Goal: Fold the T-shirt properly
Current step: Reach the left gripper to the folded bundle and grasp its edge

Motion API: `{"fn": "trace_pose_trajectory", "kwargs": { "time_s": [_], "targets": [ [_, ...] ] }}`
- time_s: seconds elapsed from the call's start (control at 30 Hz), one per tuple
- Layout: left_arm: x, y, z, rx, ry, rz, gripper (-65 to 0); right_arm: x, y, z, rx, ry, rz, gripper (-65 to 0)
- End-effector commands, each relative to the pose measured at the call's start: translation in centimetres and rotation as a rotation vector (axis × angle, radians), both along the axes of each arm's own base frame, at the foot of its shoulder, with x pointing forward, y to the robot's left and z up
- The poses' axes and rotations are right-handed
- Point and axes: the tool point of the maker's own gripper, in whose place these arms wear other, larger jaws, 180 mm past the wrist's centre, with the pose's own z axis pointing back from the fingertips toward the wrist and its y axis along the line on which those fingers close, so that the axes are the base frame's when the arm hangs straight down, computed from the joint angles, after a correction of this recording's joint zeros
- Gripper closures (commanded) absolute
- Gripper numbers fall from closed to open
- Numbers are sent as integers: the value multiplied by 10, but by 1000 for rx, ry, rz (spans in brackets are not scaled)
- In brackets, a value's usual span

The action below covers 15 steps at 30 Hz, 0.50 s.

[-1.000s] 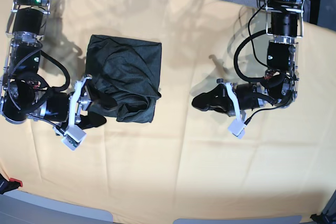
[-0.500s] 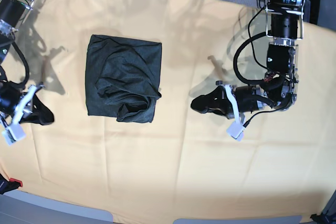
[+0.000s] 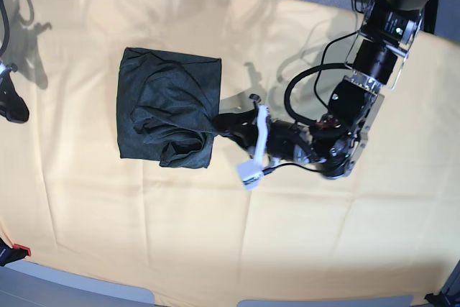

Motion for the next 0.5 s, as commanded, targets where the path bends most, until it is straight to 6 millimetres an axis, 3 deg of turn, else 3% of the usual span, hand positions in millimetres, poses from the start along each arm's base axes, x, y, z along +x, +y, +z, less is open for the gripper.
{"fn": "trace_pose_trajectory", "kwargs": {
  "time_s": [0.0, 0.33, 0.37, 0.47],
  "targets": [
    [7, -15, 27, -64, -53, -32, 0, 2, -2, 15, -13, -47, 7, 0],
    [-7, -99, 66, -72, -211, -238, 0, -11, -2, 1, -10, 8, 6, 0],
    [-8, -105, 68, -56, -231, -257, -41, -11, -2, 1, -10, 8, 7, 0],
    [-3, -115, 70, 14, -313, -288, -328, -11, -2, 1, -10, 9, 7, -41]
  ]
}}
